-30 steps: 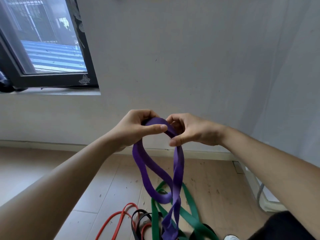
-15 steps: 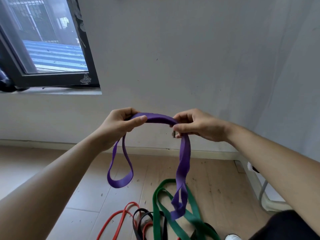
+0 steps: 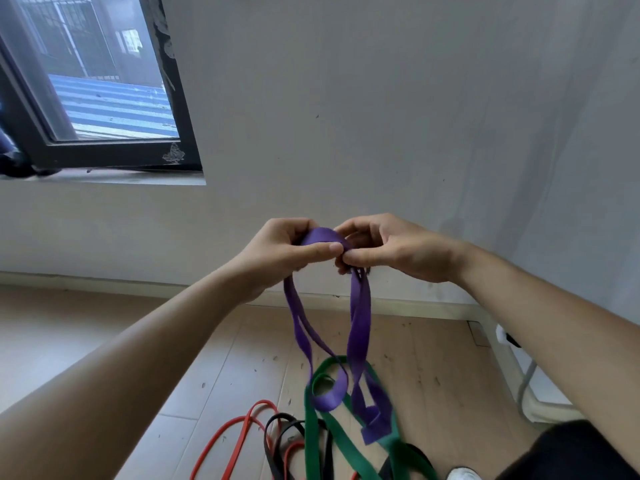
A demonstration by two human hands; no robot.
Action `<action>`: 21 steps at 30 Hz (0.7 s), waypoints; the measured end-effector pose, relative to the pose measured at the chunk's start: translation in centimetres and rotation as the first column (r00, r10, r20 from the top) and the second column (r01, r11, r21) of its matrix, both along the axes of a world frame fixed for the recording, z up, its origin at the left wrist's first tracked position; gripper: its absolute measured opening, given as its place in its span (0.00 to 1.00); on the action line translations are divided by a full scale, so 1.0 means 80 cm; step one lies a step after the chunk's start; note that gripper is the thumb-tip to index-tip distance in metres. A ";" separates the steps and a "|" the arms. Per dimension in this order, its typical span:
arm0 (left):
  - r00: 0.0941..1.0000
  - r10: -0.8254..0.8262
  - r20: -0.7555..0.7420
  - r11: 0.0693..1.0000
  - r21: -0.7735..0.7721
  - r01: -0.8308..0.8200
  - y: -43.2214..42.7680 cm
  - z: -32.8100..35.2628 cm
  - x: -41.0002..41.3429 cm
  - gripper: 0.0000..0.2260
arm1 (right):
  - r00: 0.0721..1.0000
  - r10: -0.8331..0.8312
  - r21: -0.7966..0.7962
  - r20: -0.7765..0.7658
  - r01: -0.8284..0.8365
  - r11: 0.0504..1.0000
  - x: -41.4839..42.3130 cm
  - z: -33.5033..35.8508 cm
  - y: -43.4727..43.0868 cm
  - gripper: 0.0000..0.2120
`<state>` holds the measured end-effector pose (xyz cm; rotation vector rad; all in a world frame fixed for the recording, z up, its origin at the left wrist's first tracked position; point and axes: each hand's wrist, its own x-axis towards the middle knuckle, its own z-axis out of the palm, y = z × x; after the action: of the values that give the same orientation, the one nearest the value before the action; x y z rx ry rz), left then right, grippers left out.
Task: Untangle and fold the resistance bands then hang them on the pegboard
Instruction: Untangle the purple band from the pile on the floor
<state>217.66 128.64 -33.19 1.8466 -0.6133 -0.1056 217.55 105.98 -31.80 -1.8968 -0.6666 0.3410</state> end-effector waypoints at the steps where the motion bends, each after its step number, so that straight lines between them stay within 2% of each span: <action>1: 1.000 0.017 0.015 1.000 -0.026 -0.017 -0.002 0.002 -0.001 0.15 | 1.000 -0.016 -0.001 -0.011 0.016 1.000 0.000 -0.003 0.001 0.16; 4: 0.999 0.047 0.025 0.991 -0.127 -0.043 -0.009 0.007 -0.005 0.15 | 0.997 -0.053 -0.141 0.058 0.061 0.988 0.001 -0.028 0.011 0.17; 6: 0.996 0.084 0.022 0.981 -0.180 -0.078 -0.009 0.011 -0.004 0.17 | 0.994 -0.072 -0.203 0.077 0.087 0.975 0.003 -0.047 0.013 0.13; 9: 0.989 0.151 -0.003 0.957 -0.251 -0.147 0.005 0.017 0.004 0.16 | 0.993 -0.109 -0.102 -0.036 0.105 0.989 0.010 -0.052 0.003 0.10; 11: 0.988 0.155 -0.015 0.962 -0.227 -0.154 0.016 0.017 0.007 0.16 | 0.989 -0.123 -0.041 -0.079 0.120 0.992 0.012 -0.047 0.000 0.11; 14: 0.992 0.121 -0.017 0.982 -0.142 -0.122 0.021 0.009 0.004 0.19 | 0.985 -0.141 0.031 -0.096 0.145 0.989 0.014 -0.045 0.002 0.10; 16: 0.994 0.108 -0.008 0.989 -0.098 -0.108 0.019 0.004 0.002 0.19 | 0.982 -0.153 0.082 -0.110 0.162 0.983 0.014 -0.046 0.009 0.14; 18: 0.995 0.104 0.003 0.991 -0.085 -0.103 0.018 0.004 0.001 0.18 | 0.983 -0.151 0.095 -0.103 0.161 0.982 0.013 -0.046 0.018 0.19; 21: 0.992 0.125 0.009 0.986 -0.115 -0.123 0.019 0.008 0.001 0.17 | 0.990 -0.100 0.089 -0.095 0.109 0.990 0.011 -0.047 0.027 0.17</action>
<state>217.74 130.16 -32.58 1.7712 -0.5044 0.0267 218.42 108.14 -35.57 -1.8077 -0.5120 0.3205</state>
